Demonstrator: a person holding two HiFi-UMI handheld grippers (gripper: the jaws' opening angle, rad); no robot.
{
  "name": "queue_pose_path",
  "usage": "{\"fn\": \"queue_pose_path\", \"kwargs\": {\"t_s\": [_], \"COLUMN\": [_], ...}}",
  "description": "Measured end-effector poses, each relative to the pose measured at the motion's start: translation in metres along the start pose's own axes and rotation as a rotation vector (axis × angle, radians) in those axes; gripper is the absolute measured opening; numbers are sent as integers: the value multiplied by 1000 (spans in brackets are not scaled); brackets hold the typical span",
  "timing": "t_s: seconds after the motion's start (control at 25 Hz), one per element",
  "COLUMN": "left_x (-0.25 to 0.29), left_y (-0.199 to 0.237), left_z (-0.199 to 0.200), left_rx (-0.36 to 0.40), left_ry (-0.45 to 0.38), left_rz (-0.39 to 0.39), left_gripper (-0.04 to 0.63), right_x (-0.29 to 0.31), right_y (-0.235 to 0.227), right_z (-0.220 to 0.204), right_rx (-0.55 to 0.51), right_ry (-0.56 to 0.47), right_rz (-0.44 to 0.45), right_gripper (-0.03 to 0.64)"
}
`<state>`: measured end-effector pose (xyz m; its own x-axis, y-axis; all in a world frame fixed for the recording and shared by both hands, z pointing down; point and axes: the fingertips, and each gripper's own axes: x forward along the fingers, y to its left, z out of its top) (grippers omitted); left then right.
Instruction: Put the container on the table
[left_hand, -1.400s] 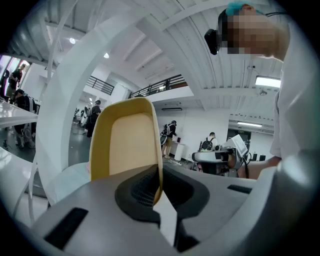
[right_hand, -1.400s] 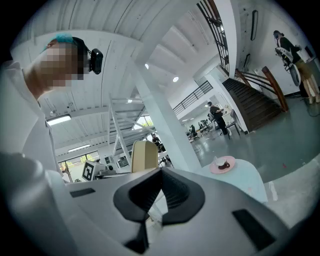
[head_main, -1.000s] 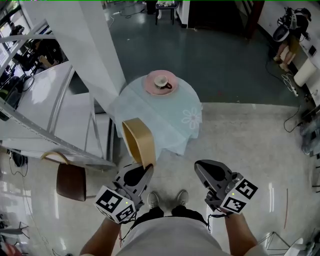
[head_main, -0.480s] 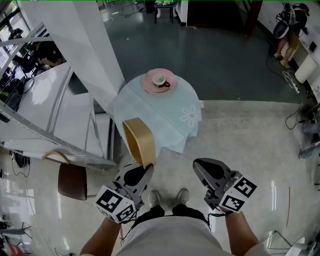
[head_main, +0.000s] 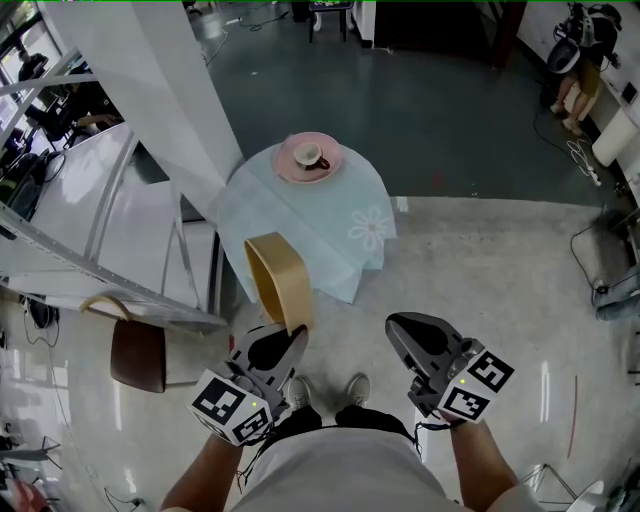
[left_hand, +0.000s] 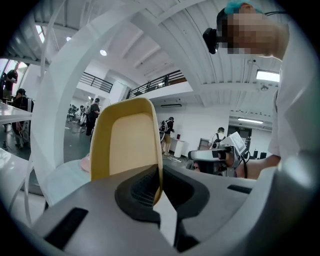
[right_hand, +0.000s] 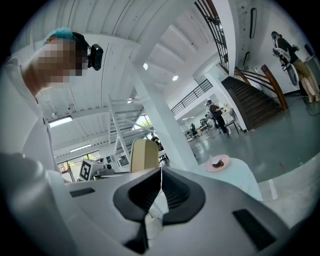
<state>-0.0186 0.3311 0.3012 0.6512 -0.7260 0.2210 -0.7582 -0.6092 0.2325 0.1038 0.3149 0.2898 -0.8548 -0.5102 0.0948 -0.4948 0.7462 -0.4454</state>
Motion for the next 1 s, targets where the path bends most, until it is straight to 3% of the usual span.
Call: {"fn": "queue_pose_path", "kwargs": {"t_s": [0.36,1.0], "left_x": [29,58], "left_y": [-14,-1], "left_z": [-7,-2], "left_rx": [-13,-13], "left_ry": [0,-11], "left_rz": [20,47], "left_gripper": [28,28], "right_x": [-21,-16], "right_y": [-29,-64], "right_z": [-2,6], "right_rx": [7,8], "right_ry": [16,30], "right_rz": [9,19], "right_gripper": [21,21]}}
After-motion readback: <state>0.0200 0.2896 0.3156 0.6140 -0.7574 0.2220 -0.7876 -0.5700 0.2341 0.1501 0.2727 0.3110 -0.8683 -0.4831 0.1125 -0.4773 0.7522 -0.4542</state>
